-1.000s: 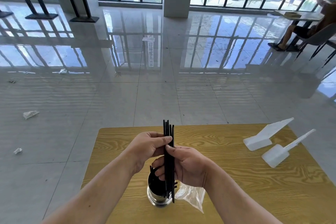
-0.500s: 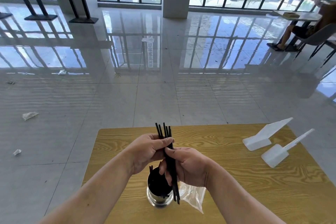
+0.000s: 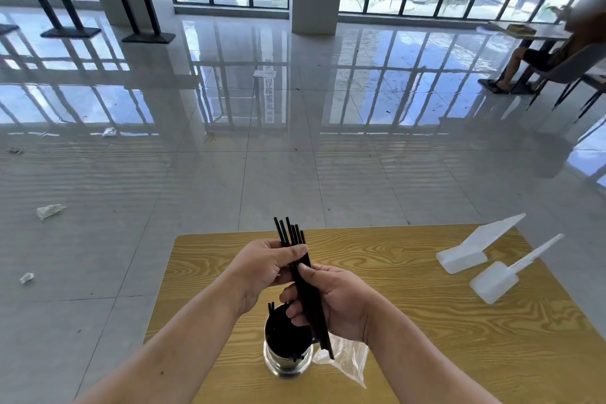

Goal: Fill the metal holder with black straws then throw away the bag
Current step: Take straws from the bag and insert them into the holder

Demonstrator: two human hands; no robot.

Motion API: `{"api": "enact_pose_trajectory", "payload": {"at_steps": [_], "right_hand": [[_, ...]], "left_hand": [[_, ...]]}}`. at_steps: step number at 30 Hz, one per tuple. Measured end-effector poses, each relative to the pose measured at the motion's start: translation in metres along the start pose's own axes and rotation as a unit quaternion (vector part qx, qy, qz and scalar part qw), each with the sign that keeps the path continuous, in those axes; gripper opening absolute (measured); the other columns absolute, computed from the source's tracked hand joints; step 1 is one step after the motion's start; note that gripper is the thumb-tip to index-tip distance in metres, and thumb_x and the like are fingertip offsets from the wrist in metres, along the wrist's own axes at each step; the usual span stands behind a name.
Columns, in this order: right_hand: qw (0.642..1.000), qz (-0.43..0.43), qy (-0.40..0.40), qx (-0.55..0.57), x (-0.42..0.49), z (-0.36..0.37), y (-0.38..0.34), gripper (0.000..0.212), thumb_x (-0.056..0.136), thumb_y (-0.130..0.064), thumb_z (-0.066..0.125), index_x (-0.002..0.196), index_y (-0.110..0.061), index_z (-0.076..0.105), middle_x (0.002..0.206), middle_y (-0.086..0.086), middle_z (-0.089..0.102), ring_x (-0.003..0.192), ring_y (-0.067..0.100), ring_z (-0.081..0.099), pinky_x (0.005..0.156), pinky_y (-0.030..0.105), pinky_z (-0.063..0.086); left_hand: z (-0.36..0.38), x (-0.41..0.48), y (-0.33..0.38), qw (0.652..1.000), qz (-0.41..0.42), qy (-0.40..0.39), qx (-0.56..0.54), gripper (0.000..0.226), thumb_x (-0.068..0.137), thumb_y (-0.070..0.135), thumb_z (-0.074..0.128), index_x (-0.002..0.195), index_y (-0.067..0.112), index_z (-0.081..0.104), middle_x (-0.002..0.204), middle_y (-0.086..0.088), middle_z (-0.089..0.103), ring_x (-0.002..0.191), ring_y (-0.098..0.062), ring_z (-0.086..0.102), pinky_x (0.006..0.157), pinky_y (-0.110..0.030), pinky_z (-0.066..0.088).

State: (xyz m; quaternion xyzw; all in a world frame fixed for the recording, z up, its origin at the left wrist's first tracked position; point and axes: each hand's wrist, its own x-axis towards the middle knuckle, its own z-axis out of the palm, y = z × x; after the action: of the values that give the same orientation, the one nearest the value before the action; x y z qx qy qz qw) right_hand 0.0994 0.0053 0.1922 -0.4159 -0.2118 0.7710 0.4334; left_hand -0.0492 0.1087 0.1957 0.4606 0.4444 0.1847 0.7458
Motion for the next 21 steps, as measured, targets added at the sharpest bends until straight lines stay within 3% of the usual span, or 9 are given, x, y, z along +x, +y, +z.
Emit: {"api": "enact_pose_trajectory", "payload": {"at_steps": [3, 7, 9, 12, 15, 19, 21], "right_hand": [[1.000, -0.005, 0.004, 0.008, 0.0030, 0.0009, 0.0013, 0.039, 0.102, -0.031, 0.061, 0.122, 0.001, 0.072, 0.097, 0.020, 0.074, 0.078, 0.029, 0.074, 0.071, 0.037, 0.063], [1.000, -0.013, 0.003, 0.026, 0.0069, -0.0008, 0.0026, 0.044, 0.101, -0.032, 0.062, 0.127, 0.003, 0.070, 0.103, 0.021, 0.075, 0.079, 0.029, 0.075, 0.071, 0.037, 0.063], [0.999, -0.018, 0.003, 0.033, 0.0080, -0.0015, 0.0025, 0.040, 0.102, -0.031, 0.061, 0.123, 0.002, 0.073, 0.107, 0.023, 0.075, 0.080, 0.029, 0.076, 0.071, 0.037, 0.064], [0.999, -0.023, 0.001, 0.047, 0.0085, -0.0024, 0.0021, 0.035, 0.107, -0.026, 0.057, 0.120, 0.002, 0.073, 0.113, 0.027, 0.075, 0.082, 0.031, 0.078, 0.072, 0.039, 0.065], [0.999, -0.024, 0.001, 0.046, 0.0069, -0.0014, 0.0013, 0.035, 0.105, -0.026, 0.059, 0.118, 0.002, 0.074, 0.108, 0.026, 0.076, 0.079, 0.030, 0.078, 0.070, 0.038, 0.065], [0.999, -0.028, 0.017, 0.044, 0.0062, 0.0011, 0.0001, 0.036, 0.100, -0.026, 0.062, 0.119, 0.004, 0.069, 0.096, 0.021, 0.076, 0.074, 0.027, 0.076, 0.065, 0.035, 0.064], [0.998, -0.031, 0.022, 0.041, 0.0064, 0.0011, 0.0002, 0.033, 0.101, -0.025, 0.062, 0.116, 0.002, 0.073, 0.094, 0.019, 0.076, 0.073, 0.026, 0.075, 0.064, 0.034, 0.064]], "left_hand": [[-0.0001, -0.0003, 0.0006, 0.999, -0.011, -0.010, 0.037, 0.021, 0.095, 0.028, 0.081, 0.094, 0.007, 0.080, 0.073, -0.006, 0.072, 0.049, -0.014, 0.061, 0.063, -0.027, 0.054], [-0.0006, 0.0009, -0.0011, 0.998, -0.021, -0.030, 0.050, 0.038, 0.097, 0.035, 0.077, 0.105, -0.002, 0.078, 0.073, -0.007, 0.068, 0.048, -0.016, 0.053, 0.055, -0.024, 0.051], [-0.0011, 0.0007, -0.0005, 0.998, -0.031, -0.044, 0.038, 0.032, 0.097, 0.037, 0.077, 0.102, 0.005, 0.081, 0.079, -0.007, 0.071, 0.058, -0.017, 0.060, 0.061, -0.025, 0.058], [-0.0042, 0.0041, -0.0019, 0.997, -0.052, -0.048, 0.023, 0.031, 0.095, 0.038, 0.080, 0.105, 0.008, 0.083, 0.097, -0.011, 0.077, 0.088, -0.025, 0.068, 0.084, -0.030, 0.064], [-0.0046, 0.0053, -0.0036, 0.997, -0.053, -0.052, 0.033, 0.035, 0.094, 0.040, 0.080, 0.107, 0.008, 0.082, 0.098, -0.012, 0.074, 0.090, -0.030, 0.062, 0.090, -0.034, 0.061], [-0.0041, 0.0061, -0.0066, 0.998, -0.022, -0.052, 0.036, 0.041, 0.095, 0.039, 0.078, 0.106, 0.000, 0.079, 0.067, -0.004, 0.063, 0.053, -0.017, 0.053, 0.062, -0.024, 0.056], [-0.0037, 0.0063, -0.0077, 0.998, -0.010, -0.049, 0.031, 0.039, 0.096, 0.036, 0.079, 0.103, -0.002, 0.079, 0.062, -0.002, 0.059, 0.047, -0.015, 0.050, 0.058, -0.025, 0.053]]}}
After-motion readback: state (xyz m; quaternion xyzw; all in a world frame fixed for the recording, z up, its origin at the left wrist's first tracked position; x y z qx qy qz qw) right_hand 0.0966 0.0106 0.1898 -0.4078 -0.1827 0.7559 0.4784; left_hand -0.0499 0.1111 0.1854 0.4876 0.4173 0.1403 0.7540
